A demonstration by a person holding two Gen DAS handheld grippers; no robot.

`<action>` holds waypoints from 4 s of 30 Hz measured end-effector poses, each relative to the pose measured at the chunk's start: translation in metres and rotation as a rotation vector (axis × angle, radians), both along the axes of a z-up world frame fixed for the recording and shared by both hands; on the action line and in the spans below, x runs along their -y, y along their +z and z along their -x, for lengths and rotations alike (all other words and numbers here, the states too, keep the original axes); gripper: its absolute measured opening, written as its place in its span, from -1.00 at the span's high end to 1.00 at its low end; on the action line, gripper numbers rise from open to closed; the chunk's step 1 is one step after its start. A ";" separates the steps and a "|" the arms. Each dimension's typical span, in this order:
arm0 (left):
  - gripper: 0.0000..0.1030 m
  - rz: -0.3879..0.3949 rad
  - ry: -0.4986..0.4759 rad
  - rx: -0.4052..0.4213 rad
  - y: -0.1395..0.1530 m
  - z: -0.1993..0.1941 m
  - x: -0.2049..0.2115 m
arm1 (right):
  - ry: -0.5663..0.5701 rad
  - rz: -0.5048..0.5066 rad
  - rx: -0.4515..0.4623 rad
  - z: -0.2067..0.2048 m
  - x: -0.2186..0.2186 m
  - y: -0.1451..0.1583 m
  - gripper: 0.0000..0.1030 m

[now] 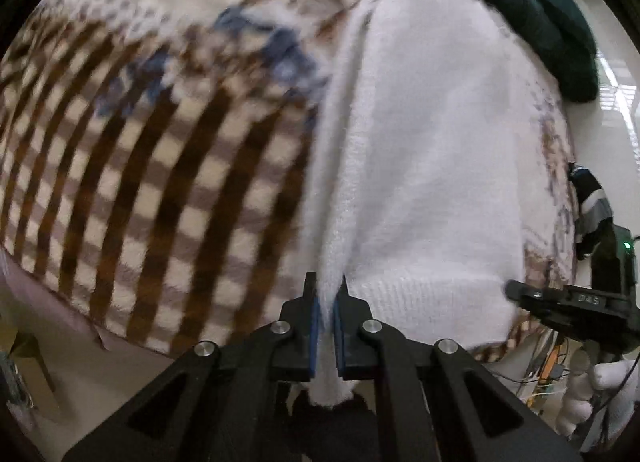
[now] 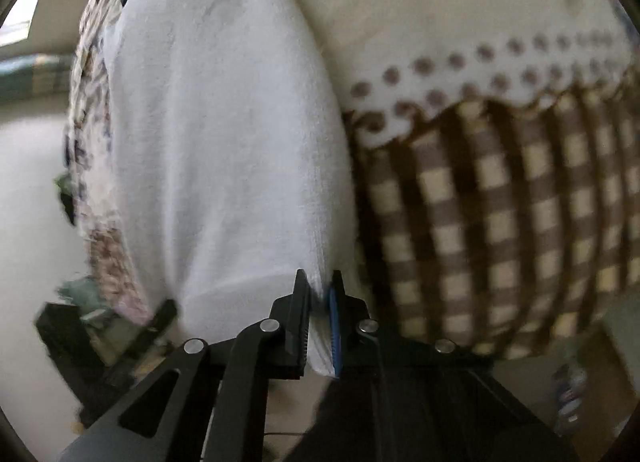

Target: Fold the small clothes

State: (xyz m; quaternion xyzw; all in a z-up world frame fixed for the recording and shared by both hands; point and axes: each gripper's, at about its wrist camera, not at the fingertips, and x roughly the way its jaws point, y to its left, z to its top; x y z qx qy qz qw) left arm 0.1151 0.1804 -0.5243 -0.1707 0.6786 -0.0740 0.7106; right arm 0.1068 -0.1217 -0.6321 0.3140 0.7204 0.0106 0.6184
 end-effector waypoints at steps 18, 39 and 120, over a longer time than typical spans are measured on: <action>-0.20 0.185 0.099 -0.063 -0.037 0.018 0.003 | -0.084 -0.239 -0.061 0.033 0.042 -0.047 0.02; 0.83 0.511 0.234 0.190 0.110 -0.035 0.014 | -0.160 -0.444 0.275 0.001 0.099 0.090 0.76; 0.78 0.228 0.152 0.160 -0.009 -0.317 -0.012 | -0.025 -0.062 0.295 -0.324 0.088 0.014 0.86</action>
